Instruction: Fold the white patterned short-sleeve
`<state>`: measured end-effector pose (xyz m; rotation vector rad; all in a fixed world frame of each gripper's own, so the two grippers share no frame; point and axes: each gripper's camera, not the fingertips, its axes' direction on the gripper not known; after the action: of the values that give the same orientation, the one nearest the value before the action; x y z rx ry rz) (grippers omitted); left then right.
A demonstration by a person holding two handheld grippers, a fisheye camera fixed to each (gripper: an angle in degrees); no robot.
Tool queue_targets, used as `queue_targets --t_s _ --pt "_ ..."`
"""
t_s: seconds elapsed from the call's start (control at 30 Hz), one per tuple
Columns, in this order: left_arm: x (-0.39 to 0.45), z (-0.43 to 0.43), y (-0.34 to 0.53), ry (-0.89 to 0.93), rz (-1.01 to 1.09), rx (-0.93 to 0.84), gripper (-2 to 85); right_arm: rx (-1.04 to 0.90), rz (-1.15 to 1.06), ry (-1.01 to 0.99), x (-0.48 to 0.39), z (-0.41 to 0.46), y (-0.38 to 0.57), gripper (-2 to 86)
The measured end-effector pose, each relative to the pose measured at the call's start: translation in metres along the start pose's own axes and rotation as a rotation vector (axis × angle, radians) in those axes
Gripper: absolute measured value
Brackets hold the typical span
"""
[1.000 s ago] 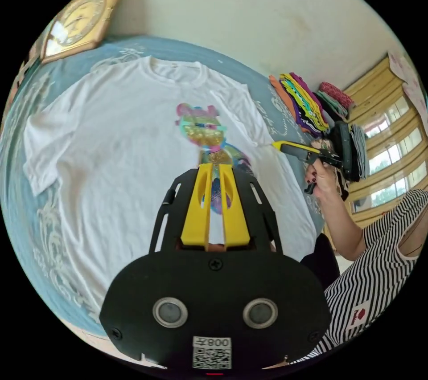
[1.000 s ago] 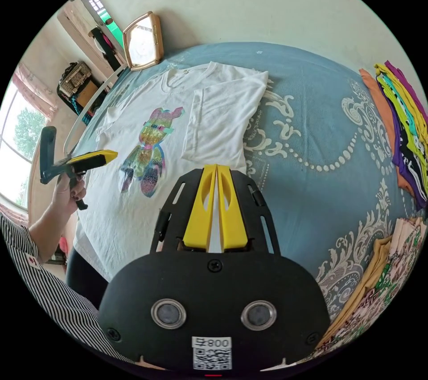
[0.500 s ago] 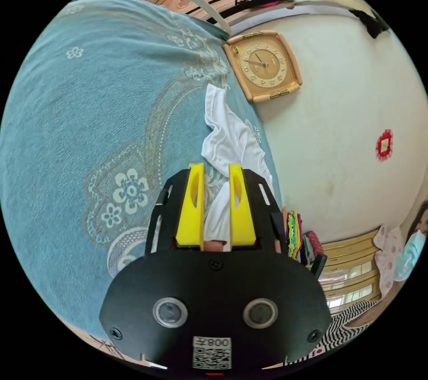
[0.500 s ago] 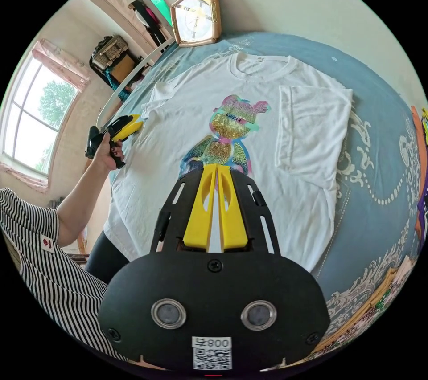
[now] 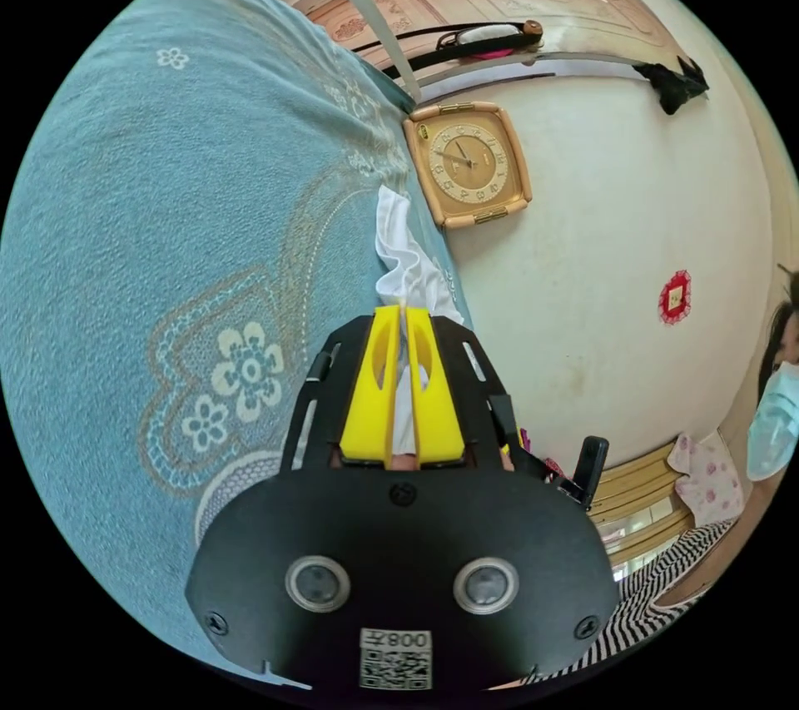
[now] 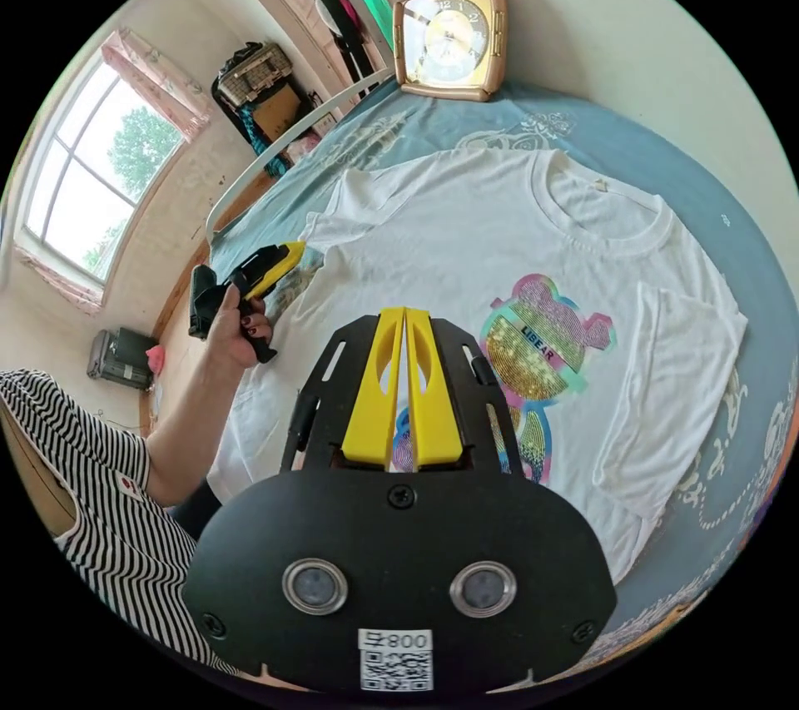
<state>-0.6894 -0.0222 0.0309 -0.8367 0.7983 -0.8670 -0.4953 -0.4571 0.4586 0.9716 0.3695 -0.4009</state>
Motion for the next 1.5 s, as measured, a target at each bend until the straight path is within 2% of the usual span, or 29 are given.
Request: queue_targets --t_s 0.23,0.37,0.57,0.73,1.17,1.3,1.5 --pt "-0.033 -0.006 0.039 -0.001 0.093 0.049 1.2 -0.007 -0.215 -0.043 -0.091 0.053 -0.152 3.7" --pt "-0.045 0.001 0.051 -0.021 0.146 0.016 1.2 -0.072 -0.315 -0.013 -0.145 0.097 -0.226 5.2" --pt "-0.062 0.012 0.060 0.001 0.174 -0.023 1.2 -0.217 -0.396 0.127 -0.207 0.172 -0.308 5.7" --pt "-0.068 0.024 0.062 0.002 0.211 -0.064 1.3 -0.245 -0.406 0.261 -0.234 0.213 -0.345 7.0" --pt "-0.063 0.057 0.052 0.005 0.288 -0.124 1.2 -0.199 -0.410 0.324 -0.236 0.248 -0.392 2.8" --pt "-0.056 0.064 0.046 -0.001 0.308 -0.126 1.2 -0.210 -0.387 0.245 -0.215 0.250 -0.405 1.4" --pt "-0.039 0.078 0.036 0.046 0.364 -0.125 1.1 -0.110 -0.281 -0.029 -0.149 0.213 -0.415 1.1"
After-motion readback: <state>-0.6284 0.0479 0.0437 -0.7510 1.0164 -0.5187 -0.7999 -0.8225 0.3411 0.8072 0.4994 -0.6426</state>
